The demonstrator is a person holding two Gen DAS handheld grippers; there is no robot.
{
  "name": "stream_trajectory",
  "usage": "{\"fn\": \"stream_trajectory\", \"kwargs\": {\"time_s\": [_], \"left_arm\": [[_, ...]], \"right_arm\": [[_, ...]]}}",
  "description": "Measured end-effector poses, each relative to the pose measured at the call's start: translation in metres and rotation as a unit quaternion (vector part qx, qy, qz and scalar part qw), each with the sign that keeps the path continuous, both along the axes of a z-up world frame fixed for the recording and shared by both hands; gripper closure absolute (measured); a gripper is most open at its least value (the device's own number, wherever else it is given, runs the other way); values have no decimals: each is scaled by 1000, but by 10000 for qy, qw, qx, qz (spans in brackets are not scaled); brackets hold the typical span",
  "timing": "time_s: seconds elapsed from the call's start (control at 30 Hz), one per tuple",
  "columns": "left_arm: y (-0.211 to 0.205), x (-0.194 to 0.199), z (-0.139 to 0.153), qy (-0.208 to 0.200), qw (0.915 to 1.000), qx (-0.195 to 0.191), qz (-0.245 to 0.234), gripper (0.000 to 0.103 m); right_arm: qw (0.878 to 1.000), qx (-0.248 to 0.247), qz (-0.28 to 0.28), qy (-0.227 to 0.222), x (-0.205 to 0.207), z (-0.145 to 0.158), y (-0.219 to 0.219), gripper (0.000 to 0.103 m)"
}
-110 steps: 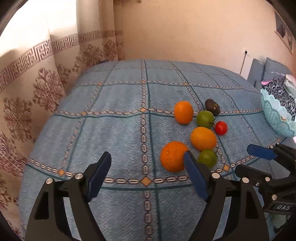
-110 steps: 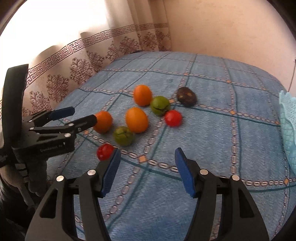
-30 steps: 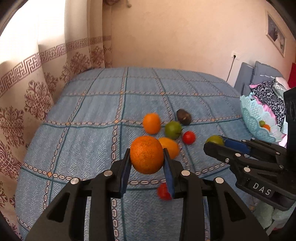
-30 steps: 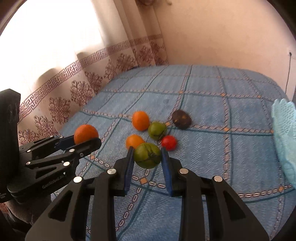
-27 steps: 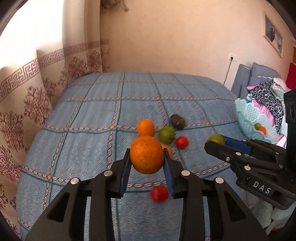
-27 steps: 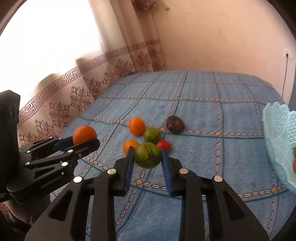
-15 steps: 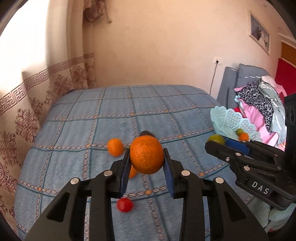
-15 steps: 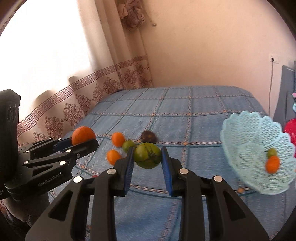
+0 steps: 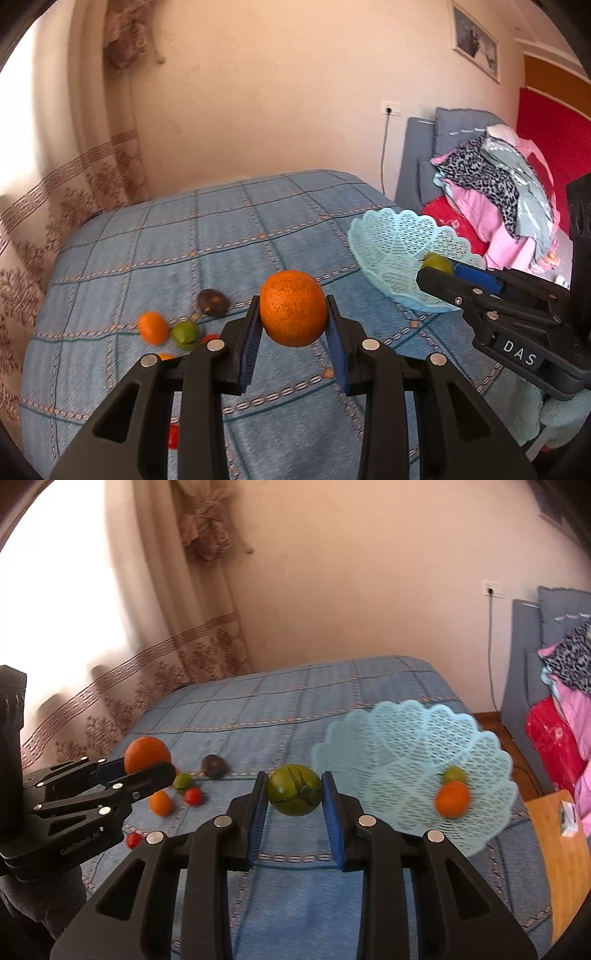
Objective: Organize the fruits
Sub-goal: 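Carry the orange and green tomato in both tools over the blue basket, then open the left tool and right tool to drop both fruits into the basket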
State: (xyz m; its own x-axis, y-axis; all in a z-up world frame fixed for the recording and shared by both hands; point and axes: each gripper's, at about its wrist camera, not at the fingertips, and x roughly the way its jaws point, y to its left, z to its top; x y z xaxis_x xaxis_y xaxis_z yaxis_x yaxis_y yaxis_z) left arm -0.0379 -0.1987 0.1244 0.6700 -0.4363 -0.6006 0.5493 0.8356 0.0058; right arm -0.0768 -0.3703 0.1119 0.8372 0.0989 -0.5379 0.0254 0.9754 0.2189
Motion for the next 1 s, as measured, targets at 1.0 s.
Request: {"fn": "stream_trajectory", "kwargs": {"time_s": [1.0], "left_arm": [[-117, 31, -45, 285, 9917, 140, -1247, 70]], "right_arm": [[9896, 396, -1278, 535, 10, -40, -89, 73]]}}
